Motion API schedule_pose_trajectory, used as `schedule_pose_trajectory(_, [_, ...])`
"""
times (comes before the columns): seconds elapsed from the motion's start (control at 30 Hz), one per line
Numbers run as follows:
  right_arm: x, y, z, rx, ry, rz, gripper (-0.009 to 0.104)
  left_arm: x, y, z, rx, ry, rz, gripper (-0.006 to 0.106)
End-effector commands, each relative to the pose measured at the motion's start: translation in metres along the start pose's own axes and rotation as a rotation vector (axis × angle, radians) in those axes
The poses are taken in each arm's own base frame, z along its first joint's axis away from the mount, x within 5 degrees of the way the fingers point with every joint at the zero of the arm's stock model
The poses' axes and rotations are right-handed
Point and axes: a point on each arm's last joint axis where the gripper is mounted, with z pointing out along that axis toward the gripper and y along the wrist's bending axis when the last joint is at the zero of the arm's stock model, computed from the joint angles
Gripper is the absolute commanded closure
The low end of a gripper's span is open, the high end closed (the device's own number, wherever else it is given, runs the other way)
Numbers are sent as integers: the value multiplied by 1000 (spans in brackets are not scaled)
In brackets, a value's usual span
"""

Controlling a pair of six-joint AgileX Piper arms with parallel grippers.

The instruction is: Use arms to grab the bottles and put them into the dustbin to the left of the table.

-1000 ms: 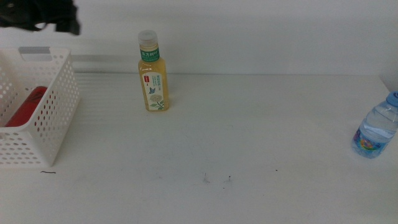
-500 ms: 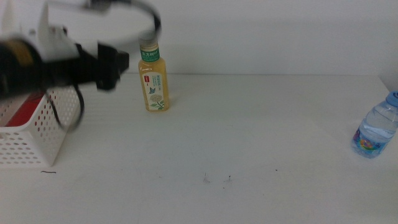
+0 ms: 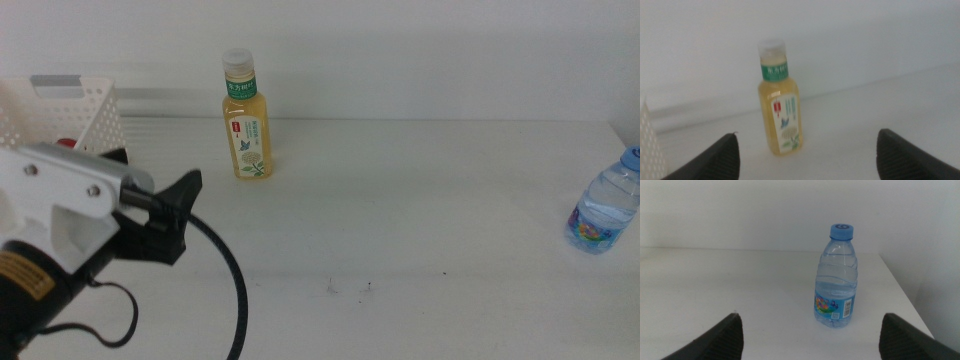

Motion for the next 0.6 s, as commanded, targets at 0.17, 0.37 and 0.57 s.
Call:
schedule_pose_trajectory(0.17, [0, 0, 0, 9, -11, -11, 4, 4, -2, -2, 15, 10, -5, 7])
schedule_pose_trajectory(0.37, [0, 0, 0, 9, -11, -11, 4, 6, -2, 0, 22, 25, 2, 7])
schedule_pose_trajectory(0.57, [0, 0, 0, 9, -11, -11, 4, 26, -1, 22, 6, 61, -29, 7])
